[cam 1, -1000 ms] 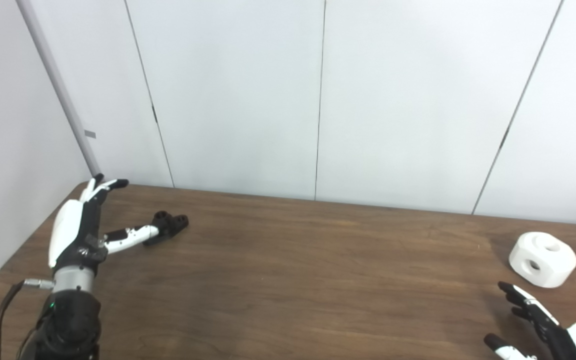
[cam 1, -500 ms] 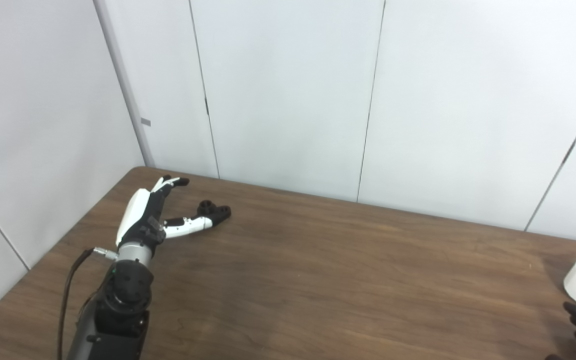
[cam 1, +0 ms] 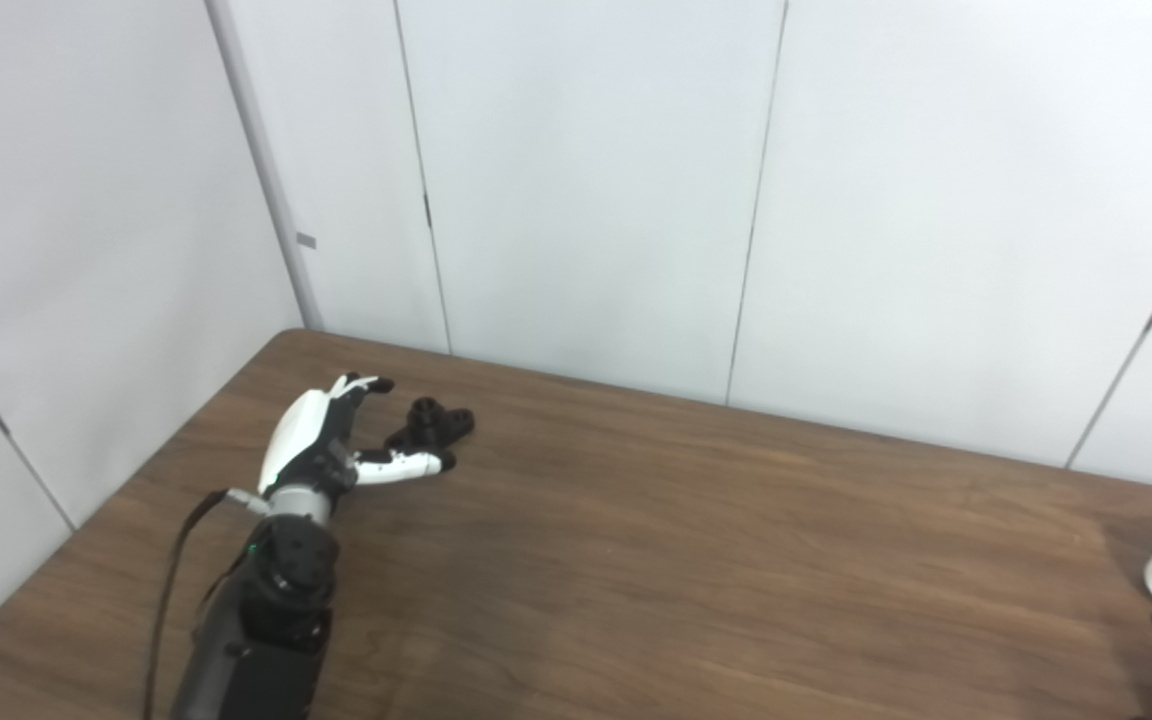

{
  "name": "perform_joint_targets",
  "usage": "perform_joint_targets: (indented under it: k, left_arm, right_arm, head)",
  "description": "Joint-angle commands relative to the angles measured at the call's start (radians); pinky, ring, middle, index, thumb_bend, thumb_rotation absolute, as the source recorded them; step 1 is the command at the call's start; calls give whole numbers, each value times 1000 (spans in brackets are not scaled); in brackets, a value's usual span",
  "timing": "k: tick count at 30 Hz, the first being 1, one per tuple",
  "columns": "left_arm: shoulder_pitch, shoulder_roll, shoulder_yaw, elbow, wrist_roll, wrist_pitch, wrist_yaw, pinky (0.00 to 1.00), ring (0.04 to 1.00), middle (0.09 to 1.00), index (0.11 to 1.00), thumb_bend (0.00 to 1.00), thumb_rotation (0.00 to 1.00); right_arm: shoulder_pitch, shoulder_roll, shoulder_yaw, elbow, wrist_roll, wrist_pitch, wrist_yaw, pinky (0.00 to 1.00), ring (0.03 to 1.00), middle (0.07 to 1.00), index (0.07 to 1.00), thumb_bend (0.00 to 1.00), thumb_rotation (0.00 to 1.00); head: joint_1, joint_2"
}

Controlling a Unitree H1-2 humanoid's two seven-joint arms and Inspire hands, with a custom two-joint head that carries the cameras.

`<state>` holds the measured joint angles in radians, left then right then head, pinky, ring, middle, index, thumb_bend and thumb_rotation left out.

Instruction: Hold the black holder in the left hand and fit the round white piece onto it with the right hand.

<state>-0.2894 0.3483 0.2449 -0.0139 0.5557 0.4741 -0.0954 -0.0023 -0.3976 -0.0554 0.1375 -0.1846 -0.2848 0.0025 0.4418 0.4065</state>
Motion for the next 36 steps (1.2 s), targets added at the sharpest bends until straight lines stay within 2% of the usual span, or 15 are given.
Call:
perform_joint_targets:
  k: [1, 9, 16, 26, 31, 36]
  left_arm:
    - [-50, 24, 9, 4, 31, -5, 50, 1000, 1000, 1000, 876, 1000, 273]
    - [-77, 21, 12, 110, 63, -5, 117, 1000, 1000, 1000, 877, 1000, 256]
    - [-104, 39, 6, 209, 48, -5, 158, 1000, 1000, 1000, 875, 1000, 254]
    - [-137, 50, -16, 287, 75, -5, 130, 1000, 1000, 1000, 874, 1000, 282]
    - [-139, 52, -54, 302, 72, -5, 129, 1000, 1000, 1000, 845, 1000, 278]
    - [-144, 39, -102, 329, 48, -7, 148, 1000, 1000, 1000, 797, 1000, 268]
  right_arm:
    - [58, 14, 12, 91, -29, -41, -18, 886, 915, 921, 887, 624, 725]
    - [57, 16, 12, 89, -24, -41, -21, 908, 926, 923, 889, 607, 728]
    - [61, 16, 10, 83, -16, -49, -18, 922, 933, 922, 883, 582, 710]
    - [66, 14, 7, 84, -27, -51, -25, 921, 930, 919, 885, 599, 746]
    - [70, 15, 6, 76, -14, -52, -17, 922, 929, 915, 882, 600, 741]
    - [75, 17, 8, 68, -29, -50, -23, 860, 899, 897, 860, 644, 762]
  head:
    - [0, 1]
    - [0, -3]
    - [11, -5]
    - [7, 2]
    - [0, 6]
    - [-15, 9]
